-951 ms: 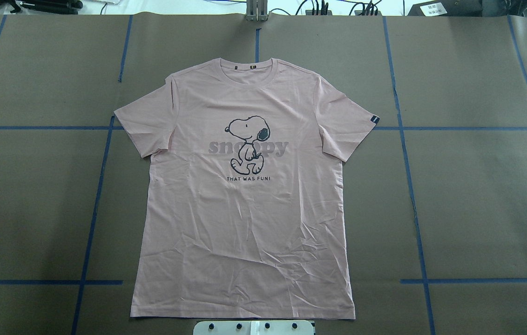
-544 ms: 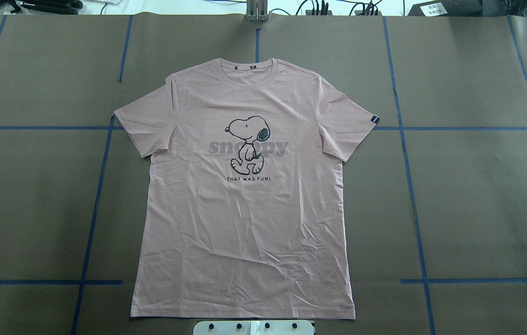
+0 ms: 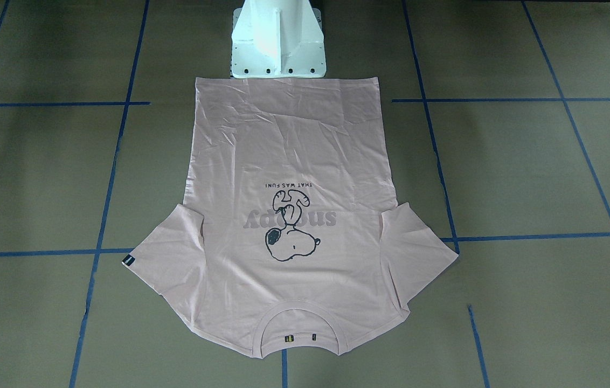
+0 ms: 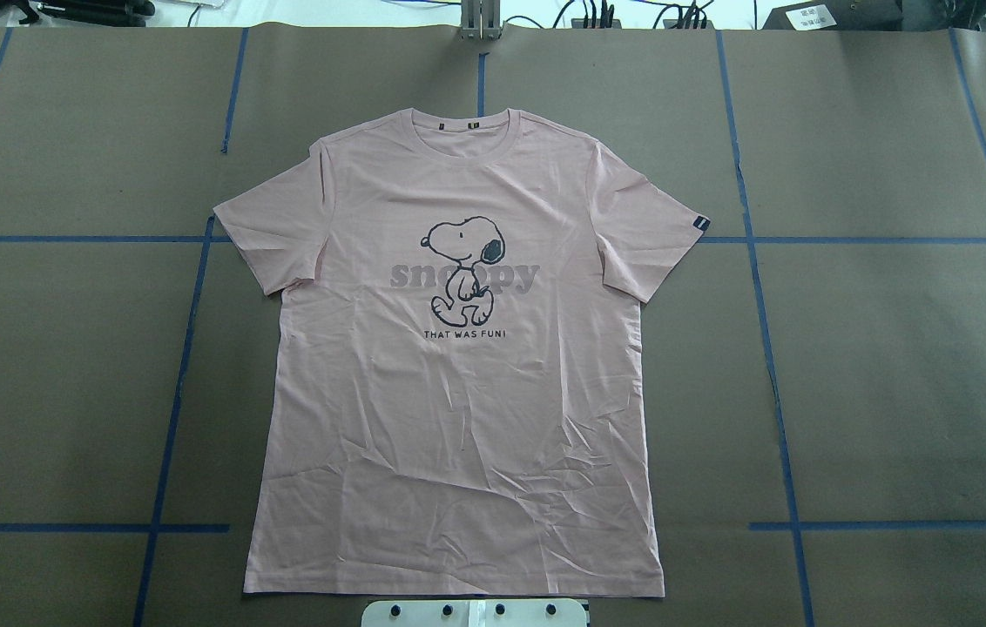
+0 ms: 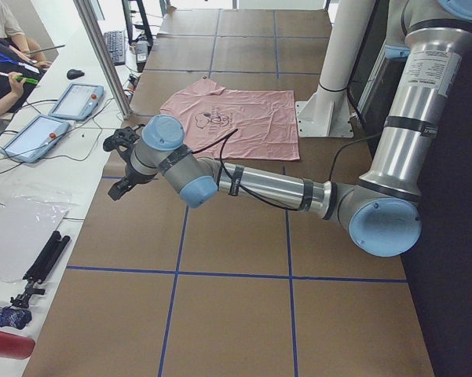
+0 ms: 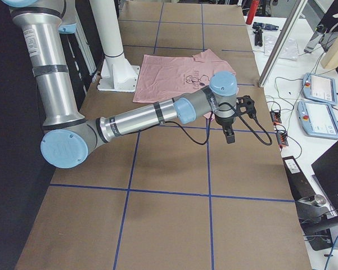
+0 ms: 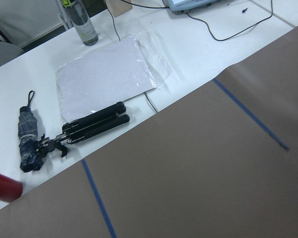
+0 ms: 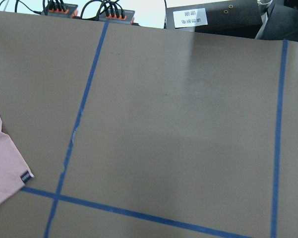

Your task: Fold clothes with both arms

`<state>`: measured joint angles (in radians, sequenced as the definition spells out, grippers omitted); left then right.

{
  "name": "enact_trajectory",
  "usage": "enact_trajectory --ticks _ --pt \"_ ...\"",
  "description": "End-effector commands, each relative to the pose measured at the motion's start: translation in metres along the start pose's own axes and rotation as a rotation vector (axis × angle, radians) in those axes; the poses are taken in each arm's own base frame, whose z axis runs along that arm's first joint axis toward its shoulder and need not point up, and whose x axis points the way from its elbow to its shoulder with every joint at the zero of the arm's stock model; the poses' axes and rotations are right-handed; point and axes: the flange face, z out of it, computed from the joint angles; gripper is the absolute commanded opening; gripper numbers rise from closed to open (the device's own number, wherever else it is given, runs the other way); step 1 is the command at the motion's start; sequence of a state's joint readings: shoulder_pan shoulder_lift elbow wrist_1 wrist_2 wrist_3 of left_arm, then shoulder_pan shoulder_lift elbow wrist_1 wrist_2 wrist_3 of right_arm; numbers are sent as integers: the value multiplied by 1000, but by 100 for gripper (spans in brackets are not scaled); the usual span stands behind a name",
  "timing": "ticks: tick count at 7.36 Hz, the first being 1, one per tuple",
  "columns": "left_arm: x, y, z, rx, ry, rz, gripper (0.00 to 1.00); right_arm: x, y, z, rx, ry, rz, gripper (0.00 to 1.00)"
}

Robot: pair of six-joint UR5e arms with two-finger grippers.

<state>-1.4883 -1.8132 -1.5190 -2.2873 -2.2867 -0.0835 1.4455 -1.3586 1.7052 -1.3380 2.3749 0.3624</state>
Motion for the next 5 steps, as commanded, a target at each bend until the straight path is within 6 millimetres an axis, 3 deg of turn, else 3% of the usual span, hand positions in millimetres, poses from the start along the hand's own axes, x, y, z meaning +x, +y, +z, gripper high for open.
enact_trajectory --ticks 1,3,5 --pt "76 -4 63 -40 119 -10 100 -90 -7 55 84 -40 152 100" --pt "104 -16 72 -26 156 -127 100 -167 -8 132 99 30 213 96" --pt "121 -20 82 -27 181 -106 100 -227 0 196 114 37 245 92"
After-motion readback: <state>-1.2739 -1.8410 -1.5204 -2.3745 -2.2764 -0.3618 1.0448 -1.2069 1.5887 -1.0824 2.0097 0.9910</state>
